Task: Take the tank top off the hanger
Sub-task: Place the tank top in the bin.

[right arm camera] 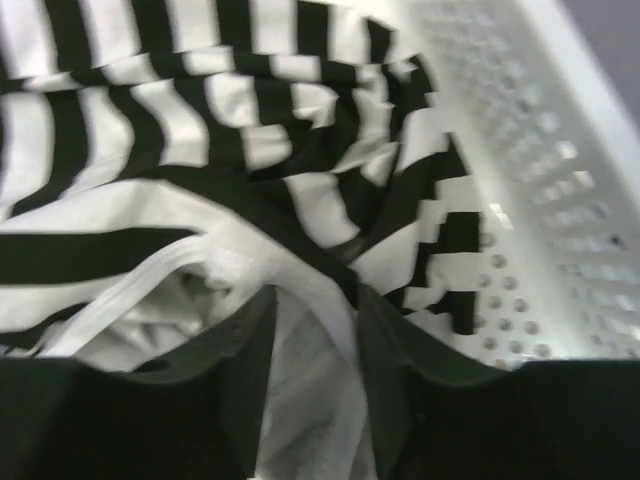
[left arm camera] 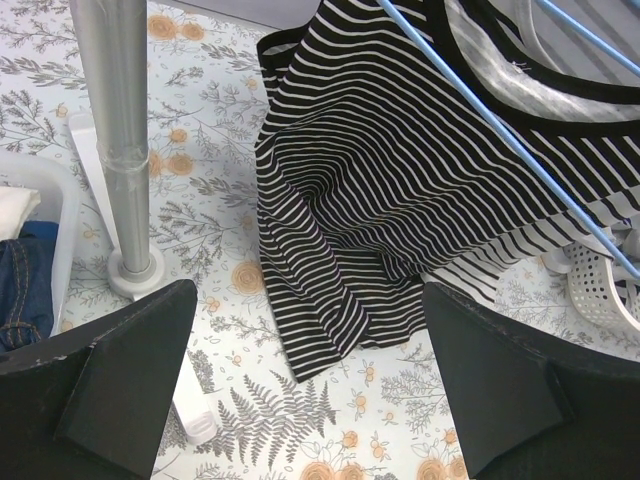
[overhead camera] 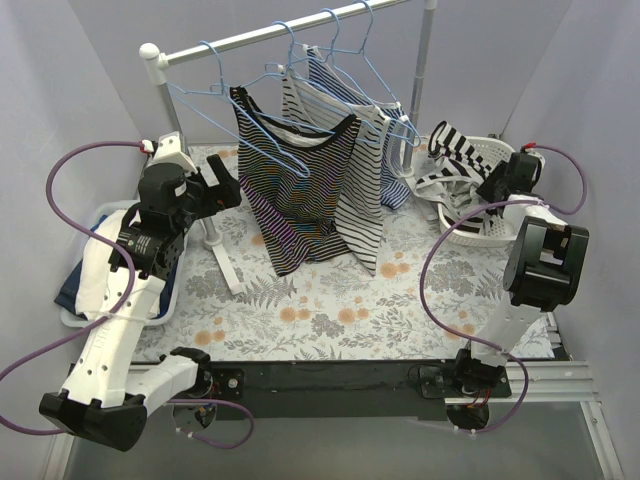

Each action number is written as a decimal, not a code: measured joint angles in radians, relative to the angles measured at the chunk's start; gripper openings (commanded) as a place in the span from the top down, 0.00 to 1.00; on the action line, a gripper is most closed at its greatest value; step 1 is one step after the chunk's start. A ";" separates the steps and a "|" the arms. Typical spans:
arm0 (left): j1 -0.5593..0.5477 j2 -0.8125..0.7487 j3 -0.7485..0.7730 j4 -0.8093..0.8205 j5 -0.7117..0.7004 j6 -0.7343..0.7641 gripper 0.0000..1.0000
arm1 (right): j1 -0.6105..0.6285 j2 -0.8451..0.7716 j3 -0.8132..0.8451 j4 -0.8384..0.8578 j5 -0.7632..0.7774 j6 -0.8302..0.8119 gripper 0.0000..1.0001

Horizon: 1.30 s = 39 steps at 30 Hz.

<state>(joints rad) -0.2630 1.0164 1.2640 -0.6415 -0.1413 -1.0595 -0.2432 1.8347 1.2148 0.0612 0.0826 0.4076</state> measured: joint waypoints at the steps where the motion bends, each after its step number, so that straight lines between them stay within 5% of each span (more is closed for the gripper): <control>1: 0.000 0.000 0.000 0.000 0.000 0.000 0.02 | 0.003 -0.011 -0.016 0.015 -0.041 -0.009 0.49; 12: 0.000 -0.006 -0.008 0.014 0.002 0.000 0.02 | 0.076 -0.087 -0.053 0.179 -0.304 -0.019 0.37; 21: 0.000 -0.007 -0.008 0.014 0.003 0.000 0.02 | 0.134 0.034 0.034 0.206 -0.352 -0.019 0.35; 24: 0.000 -0.008 -0.008 0.013 0.003 0.000 0.02 | 0.145 0.084 0.067 0.197 -0.338 -0.022 0.47; 29: 0.000 -0.014 -0.008 0.009 0.000 0.000 0.02 | 0.159 0.118 0.087 0.177 -0.297 -0.037 0.99; 39: 0.000 -0.017 -0.008 0.005 -0.001 0.000 0.02 | 0.165 0.062 0.044 0.209 -0.236 -0.024 0.99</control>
<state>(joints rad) -0.2630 0.9997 1.2556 -0.6365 -0.1421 -1.0592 -0.0780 1.8965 1.2587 0.2699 -0.1532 0.3832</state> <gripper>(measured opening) 0.982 0.034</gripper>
